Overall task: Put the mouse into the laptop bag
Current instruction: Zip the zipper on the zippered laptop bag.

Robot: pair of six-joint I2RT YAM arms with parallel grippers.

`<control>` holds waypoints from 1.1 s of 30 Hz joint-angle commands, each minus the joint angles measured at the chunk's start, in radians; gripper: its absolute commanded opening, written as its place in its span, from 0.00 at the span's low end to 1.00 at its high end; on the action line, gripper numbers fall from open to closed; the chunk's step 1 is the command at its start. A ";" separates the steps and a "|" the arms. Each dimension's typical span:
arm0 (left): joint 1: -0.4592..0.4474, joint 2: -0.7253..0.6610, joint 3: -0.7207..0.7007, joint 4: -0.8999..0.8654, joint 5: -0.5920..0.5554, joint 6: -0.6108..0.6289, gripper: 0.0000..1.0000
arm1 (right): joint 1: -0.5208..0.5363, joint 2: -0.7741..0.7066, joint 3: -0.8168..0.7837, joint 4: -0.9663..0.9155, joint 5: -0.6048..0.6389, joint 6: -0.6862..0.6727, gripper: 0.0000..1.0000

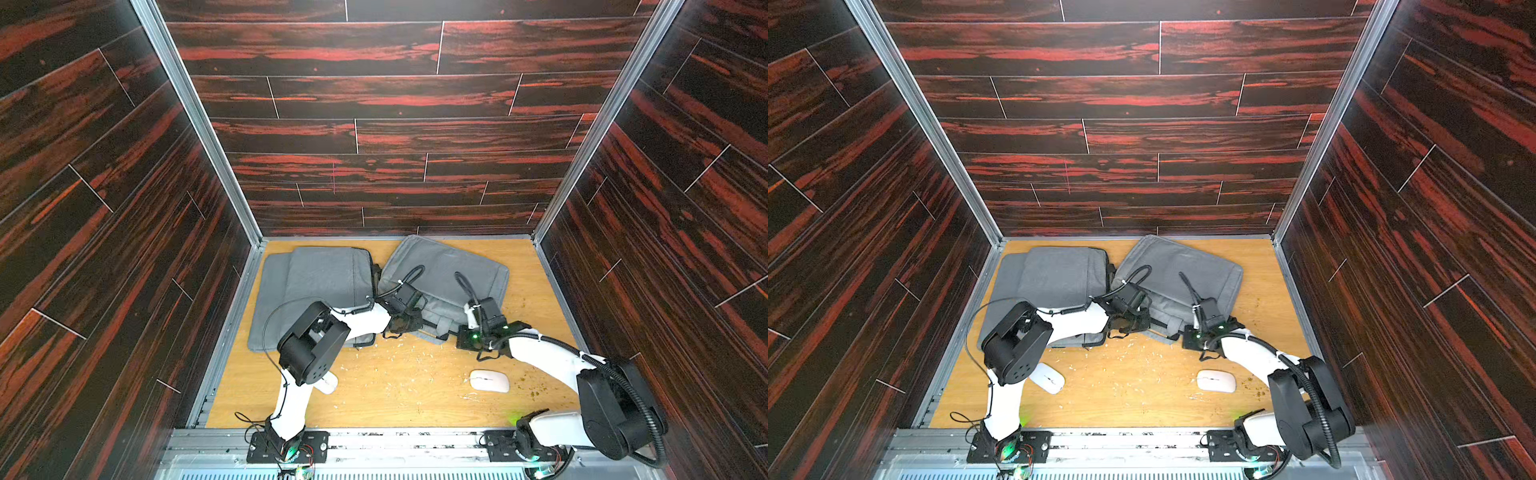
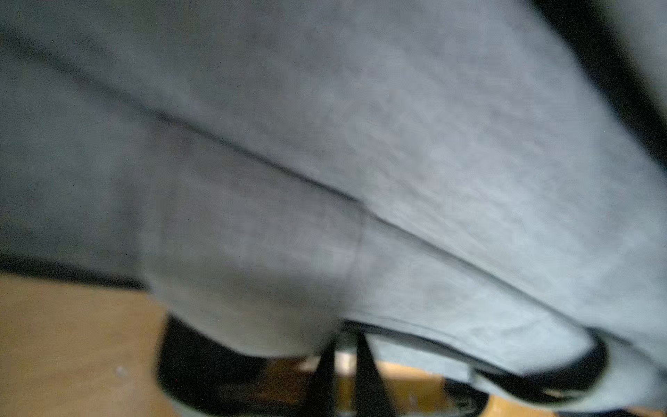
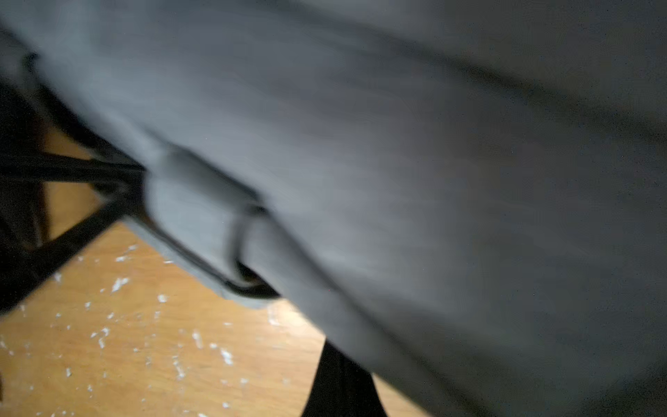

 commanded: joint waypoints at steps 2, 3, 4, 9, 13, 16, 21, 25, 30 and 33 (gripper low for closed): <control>0.061 -0.012 -0.035 -0.016 -0.037 -0.004 0.00 | -0.136 -0.082 -0.046 -0.023 -0.087 -0.014 0.00; 0.075 -0.020 -0.048 -0.015 -0.038 -0.001 0.00 | -0.183 -0.092 -0.055 -0.026 -0.116 -0.022 0.00; 0.089 -0.027 -0.058 -0.015 -0.040 0.003 0.00 | -0.232 -0.099 -0.061 -0.030 -0.137 -0.030 0.00; 0.124 -0.050 -0.092 -0.017 -0.057 0.021 0.00 | -0.395 -0.090 -0.054 -0.047 -0.195 -0.071 0.00; 0.133 -0.038 -0.065 -0.037 -0.065 0.041 0.00 | -0.402 -0.101 -0.043 -0.036 -0.232 -0.075 0.00; 0.138 -0.011 -0.003 -0.066 -0.063 0.063 0.00 | -0.387 -0.134 -0.058 -0.023 -0.273 -0.062 0.00; 0.144 0.052 0.118 -0.097 -0.065 0.099 0.00 | -0.265 -0.205 -0.089 -0.070 -0.194 -0.023 0.00; 0.163 0.098 0.200 -0.122 -0.072 0.125 0.00 | -0.105 -0.220 -0.098 -0.075 -0.128 0.038 0.00; 0.198 0.120 0.274 -0.153 -0.040 0.137 0.37 | -0.005 -0.129 -0.088 0.001 -0.152 0.084 0.00; 0.200 0.045 0.213 -0.123 -0.010 0.125 0.54 | -0.005 -0.084 -0.057 0.015 -0.133 0.066 0.00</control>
